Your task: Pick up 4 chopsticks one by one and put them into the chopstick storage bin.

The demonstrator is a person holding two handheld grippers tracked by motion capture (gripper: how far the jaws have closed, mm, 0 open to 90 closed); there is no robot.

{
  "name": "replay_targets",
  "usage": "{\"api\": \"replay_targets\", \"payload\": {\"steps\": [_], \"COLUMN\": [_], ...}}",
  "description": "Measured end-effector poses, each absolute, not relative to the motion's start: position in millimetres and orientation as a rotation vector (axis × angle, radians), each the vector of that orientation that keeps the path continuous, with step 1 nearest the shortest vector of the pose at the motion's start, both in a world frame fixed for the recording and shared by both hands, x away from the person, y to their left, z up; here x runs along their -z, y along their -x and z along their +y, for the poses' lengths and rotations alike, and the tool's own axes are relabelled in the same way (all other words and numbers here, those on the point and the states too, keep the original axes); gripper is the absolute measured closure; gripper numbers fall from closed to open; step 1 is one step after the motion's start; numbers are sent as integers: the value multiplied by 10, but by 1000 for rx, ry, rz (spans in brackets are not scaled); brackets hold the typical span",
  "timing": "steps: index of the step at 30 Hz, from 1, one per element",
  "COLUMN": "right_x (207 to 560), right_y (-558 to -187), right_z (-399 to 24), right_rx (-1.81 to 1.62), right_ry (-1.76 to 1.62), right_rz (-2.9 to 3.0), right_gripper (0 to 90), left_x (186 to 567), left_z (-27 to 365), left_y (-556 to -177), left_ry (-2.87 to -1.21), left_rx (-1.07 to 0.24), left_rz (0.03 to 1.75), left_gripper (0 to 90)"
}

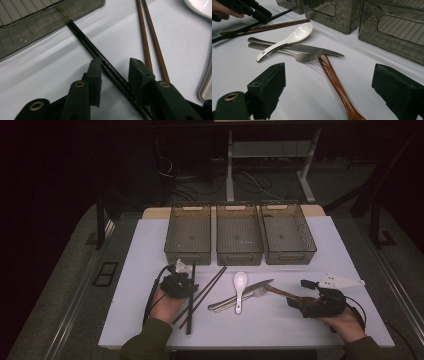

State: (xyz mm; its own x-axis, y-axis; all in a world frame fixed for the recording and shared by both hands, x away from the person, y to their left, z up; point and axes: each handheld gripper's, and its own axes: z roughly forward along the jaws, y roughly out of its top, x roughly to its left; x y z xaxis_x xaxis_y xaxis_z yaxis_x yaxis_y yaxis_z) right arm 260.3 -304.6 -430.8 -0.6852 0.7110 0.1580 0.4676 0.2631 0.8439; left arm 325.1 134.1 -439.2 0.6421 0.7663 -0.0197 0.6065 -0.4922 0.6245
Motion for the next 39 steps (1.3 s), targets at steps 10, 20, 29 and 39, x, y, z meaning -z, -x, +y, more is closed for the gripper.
{"api": "replay_targets", "payload": {"steps": [10,20,29,39], "right_x": [4307,4307,4306,4306], "right_y": [-2602,-2602,-2602,-2602], "right_z": [-3048,-3049,-3052,-3052], "right_rx": [-1389,-1390,-1391,-1391], "right_ry": [-1096,-1097,-1097,-1097], "right_rz": [2281,2280,2280,2279], "right_gripper": [115,115,115,115], "left_x": [4372,4362,4351,4334], "left_z": [1423,1533,1600,1757], "left_y": [-3255,-3271,-3282,-3282], "left_ry": [-2287,-2286,-2301,-2307], "left_rx": [-358,-358,-378,-353], "left_rz": [1067,1090,1095,1097], "left_gripper": [685,738,763,795]}}
